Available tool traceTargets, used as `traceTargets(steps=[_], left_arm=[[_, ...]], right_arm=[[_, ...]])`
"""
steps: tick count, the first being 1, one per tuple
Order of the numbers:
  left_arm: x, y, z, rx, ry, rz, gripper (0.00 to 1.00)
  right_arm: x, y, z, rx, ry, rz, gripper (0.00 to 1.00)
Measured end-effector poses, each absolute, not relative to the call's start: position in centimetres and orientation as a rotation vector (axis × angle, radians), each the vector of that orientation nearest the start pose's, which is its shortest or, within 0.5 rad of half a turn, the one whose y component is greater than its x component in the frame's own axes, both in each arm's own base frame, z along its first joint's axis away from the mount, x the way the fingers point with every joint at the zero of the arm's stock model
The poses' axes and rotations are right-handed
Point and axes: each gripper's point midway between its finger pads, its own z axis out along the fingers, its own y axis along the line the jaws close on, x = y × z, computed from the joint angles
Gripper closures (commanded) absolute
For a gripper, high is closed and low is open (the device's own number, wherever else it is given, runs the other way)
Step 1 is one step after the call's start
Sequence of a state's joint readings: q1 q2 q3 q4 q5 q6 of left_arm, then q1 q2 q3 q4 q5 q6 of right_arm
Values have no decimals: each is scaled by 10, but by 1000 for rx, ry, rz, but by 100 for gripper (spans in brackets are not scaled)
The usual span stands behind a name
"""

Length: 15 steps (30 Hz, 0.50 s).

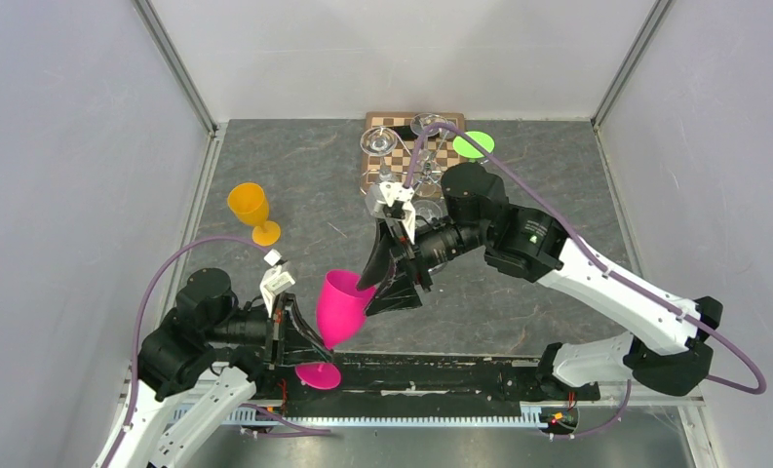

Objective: Take the wine glass off the wine glass rack
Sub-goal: Place the wine glass at the center of the board.

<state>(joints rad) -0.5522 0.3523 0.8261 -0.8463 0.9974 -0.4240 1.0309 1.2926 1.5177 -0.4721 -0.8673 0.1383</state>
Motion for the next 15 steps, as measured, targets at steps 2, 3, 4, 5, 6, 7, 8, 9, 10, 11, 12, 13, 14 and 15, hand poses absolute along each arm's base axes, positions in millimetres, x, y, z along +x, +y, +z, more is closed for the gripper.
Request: traceTargets(steps=[2,3,4,5,6,7,8,9,10,11,12,13,14,15], left_arm=[[-3,-182,278,857,1925,-1581,98],[-4,-182,278,857,1926,-1581,98],[-4,-182,278,857,1928,-1582,98],[-4,-182,278,856,1929,-1582,98],[-4,-182,278,857,1929,-1582,98],[-4,-181,278,856,1929,-1581,98],[-4,-181,278,856,1929,-1581,98],[-4,-181,278,856,1929,-1581,98],[-4,-181,278,856,1929,-1581,98],[-4,-181,278,857,1928,-1581,98],[-4,-181,278,856,1928,-1581,98],[-4,-181,279,856,1927,-1581,98],[-4,-181,279,856,1927,-1581,98],[-4,-181,279,856,1928,-1580,98]], right_arm=[[56,365,393,-1465,1430,1581,52],[56,366,391,-1469,1431,1587,54],[56,367,390,-1473,1432,1592,56],[56,368,389,-1476,1431,1598,58],[55,369,389,-1478,1430,1605,60],[55,369,388,-1480,1424,1612,61],[54,370,388,-1482,1420,1618,63],[53,370,388,-1482,1419,1623,65],[53,370,387,-1483,1417,1626,68],[52,371,387,-1484,1414,1631,70],[51,371,386,-1486,1413,1636,72],[50,371,385,-1488,1415,1640,73],[49,372,385,-1490,1417,1644,75],[48,372,383,-1493,1418,1648,77]])
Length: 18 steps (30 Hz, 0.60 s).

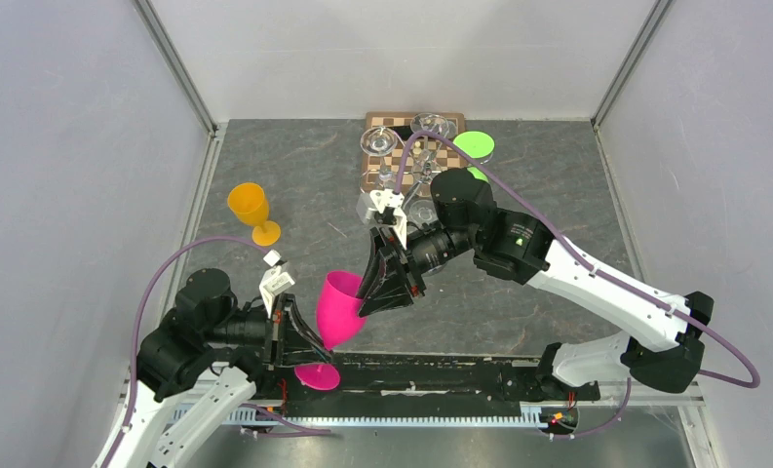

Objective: Take the wine glass off the wine glass rack
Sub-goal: Place the wine glass at the center of the board.

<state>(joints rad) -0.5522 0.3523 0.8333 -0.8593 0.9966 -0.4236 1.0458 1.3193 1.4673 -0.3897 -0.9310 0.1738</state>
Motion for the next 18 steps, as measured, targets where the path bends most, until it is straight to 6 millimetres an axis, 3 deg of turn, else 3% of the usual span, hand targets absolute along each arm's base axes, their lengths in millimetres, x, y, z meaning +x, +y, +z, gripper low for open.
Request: traceTargets(steps=[3,5,10,15,18], left_arm=[[-4,-181,279,857,1927,-1581,98],[-4,-181,279,858,1926,-1582,98],[-5,-181,278,873,1919,-1580,95],[-4,-181,277,876,1917,-1570,50],[-1,-182,277,866,1923,-1560,35]], right_arm=[[45,373,384,-1499,1410,1654,86],[44,374,384,-1500,1404,1654,100],[42,374,383,-1508,1400,1657,100],[40,374,382,-1512,1397,1653,100],[37,373,376,-1520,1402,1641,100]])
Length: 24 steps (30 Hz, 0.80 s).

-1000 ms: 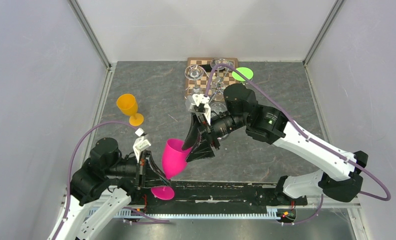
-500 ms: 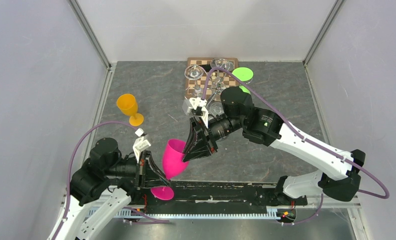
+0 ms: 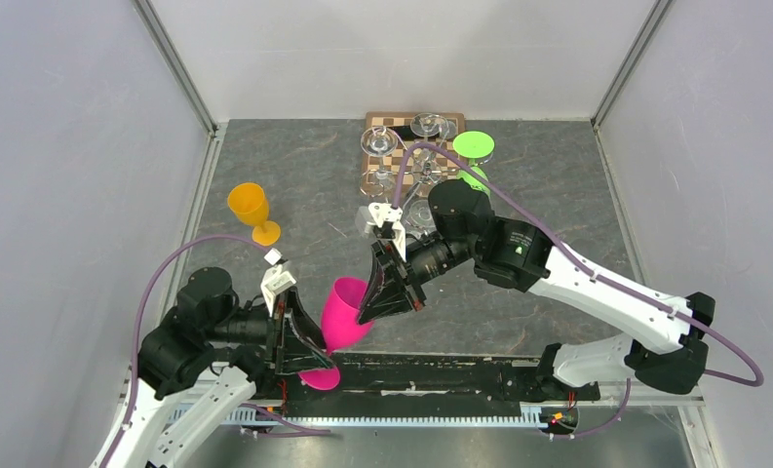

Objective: Take the wine glass off the wine glass rack
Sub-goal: Place the wine glass at the center of the board.

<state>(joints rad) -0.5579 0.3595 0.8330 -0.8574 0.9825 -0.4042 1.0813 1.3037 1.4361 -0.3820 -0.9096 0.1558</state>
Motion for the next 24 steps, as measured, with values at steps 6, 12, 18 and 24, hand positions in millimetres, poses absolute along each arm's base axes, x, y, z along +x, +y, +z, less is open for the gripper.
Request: traceTargets(steps=[6,12,18,24], left_arm=[[5,-183,275,840,1940,-1531,23],[22,-185,273,792,1936,-1462,19],[43,-190,263,737,1961,-1400,18],[59,-193,250,692,2007,-1353,18]], right_arm=[[38,367,362,-1513,1449,1596,100],[45,350,346,-1493,1526,1465,100],[57,319,318,-1419,1667,1270,100],[79,281,292,-1264,1865,1020,100]])
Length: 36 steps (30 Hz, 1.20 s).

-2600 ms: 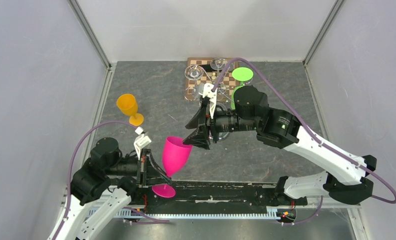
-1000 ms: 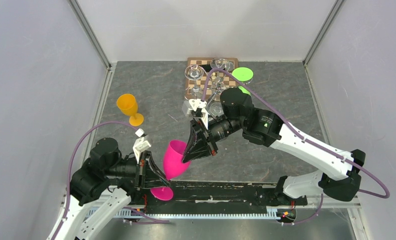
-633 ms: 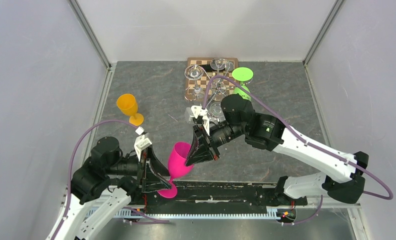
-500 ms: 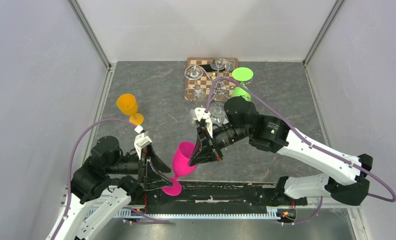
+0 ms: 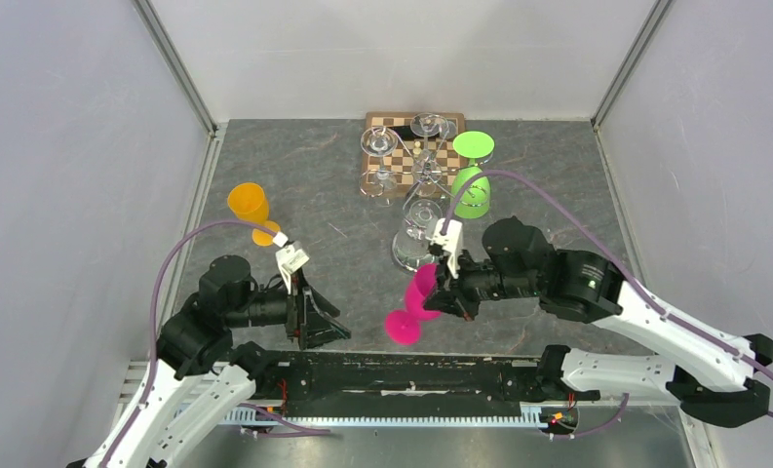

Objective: Take the wine glass off the wine glass rack
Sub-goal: Place the wine glass at the center of the board.

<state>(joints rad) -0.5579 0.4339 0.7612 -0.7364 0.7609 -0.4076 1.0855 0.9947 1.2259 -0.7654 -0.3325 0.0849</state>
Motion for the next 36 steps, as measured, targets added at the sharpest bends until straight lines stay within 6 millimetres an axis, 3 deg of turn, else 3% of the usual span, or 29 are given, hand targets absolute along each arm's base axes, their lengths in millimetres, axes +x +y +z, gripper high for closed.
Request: traceTargets(steps=[8,19,28,36], left_arm=[[69,-193,240,645,2037,-1308,18],[80,-195,241,628,2013,-1280,21],[75,-192,243,633,1971,-1279,21],[77,-192,243,616,1973,-1271,21]], right_arm=[[116,223,281,-921,2050,700,100],[191,141,261,-423,2193,209,100],[249,59,229,-76,2274,-23,100],[295,14,211,97,2288,-98,100]])
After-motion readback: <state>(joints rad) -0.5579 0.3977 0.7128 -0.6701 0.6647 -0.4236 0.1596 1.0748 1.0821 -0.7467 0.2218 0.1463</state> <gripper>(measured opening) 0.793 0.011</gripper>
